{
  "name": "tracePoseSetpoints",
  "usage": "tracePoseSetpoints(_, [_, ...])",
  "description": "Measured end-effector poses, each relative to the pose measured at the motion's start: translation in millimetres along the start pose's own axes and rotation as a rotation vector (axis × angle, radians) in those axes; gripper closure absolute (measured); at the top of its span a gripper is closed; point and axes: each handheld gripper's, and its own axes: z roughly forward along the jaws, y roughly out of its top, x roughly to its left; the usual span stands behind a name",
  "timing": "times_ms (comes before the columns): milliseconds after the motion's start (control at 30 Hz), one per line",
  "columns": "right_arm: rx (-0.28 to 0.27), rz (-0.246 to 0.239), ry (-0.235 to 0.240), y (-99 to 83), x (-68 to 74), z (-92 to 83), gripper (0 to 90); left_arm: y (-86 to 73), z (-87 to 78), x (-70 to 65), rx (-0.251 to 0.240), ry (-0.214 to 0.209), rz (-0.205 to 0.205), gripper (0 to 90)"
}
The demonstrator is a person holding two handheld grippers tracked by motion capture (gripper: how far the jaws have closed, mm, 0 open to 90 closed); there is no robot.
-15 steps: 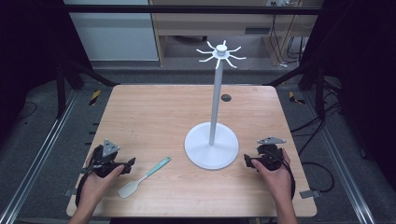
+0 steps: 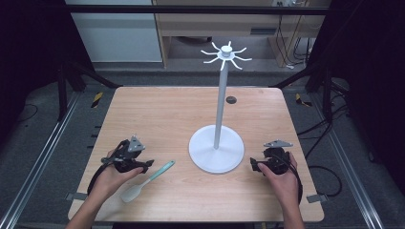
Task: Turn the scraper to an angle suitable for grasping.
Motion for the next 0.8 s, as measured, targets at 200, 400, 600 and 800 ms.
tracePoseSetpoints(200, [0.001,-0.002,-0.002,-0.7,0.6,-0.4,10.4,8.1,10.4,-2.6,-0.009,-0.061,-0.04,74.2])
tracePoseSetpoints(400, [-0.001,-0.002,0.007,1.0,1.9,0.8,10.7,-6.4,21.4,-15.5,0.04,-0.096,-0.056,89.9])
tracePoseSetpoints(600, [0.0,0.0,0.011,1.1,1.6,1.1,10.7,-4.9,29.3,-24.7,0.048,-0.103,-0.04,90.0])
tracePoseSetpoints(800, [-0.007,-0.002,0.01,1.7,1.1,0.3,10.7,-2.3,30.5,-32.2,0.04,-0.1,-0.03,90.0])
